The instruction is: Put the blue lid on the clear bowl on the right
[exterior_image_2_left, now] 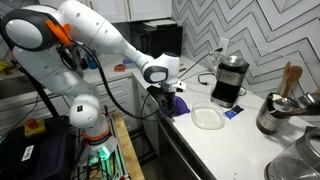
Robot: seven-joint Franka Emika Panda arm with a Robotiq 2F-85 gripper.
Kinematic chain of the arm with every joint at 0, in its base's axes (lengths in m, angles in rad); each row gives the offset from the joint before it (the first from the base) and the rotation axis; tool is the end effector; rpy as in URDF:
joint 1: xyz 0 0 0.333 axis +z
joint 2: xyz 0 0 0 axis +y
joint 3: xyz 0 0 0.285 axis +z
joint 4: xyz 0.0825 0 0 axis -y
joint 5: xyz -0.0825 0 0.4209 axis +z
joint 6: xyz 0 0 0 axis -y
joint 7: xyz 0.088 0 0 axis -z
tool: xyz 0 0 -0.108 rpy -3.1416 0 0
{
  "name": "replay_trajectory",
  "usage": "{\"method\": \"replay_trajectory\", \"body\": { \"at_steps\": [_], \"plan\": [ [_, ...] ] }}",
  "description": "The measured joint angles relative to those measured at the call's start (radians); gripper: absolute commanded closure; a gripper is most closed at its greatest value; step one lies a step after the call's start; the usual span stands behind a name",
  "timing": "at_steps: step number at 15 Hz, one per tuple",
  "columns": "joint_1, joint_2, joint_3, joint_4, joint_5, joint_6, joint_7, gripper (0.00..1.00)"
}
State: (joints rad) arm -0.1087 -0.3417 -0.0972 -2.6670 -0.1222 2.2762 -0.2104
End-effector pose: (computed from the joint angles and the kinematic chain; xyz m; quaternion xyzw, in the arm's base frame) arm 0.4192 -0.0868 0.2882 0.9982 0.0462 -0.0300 0.0236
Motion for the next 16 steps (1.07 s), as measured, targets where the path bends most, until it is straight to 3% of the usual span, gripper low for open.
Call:
{"method": "replay_trajectory", "body": {
  "at_steps": [12,16],
  "plan": [
    [-0.045,-0.074,0.000,-0.069,-0.062,0.016,0.099,0.00],
    [-0.040,-0.122,-0.033,-0.070,0.017,0.042,0.087,0.00]
  ]
}}
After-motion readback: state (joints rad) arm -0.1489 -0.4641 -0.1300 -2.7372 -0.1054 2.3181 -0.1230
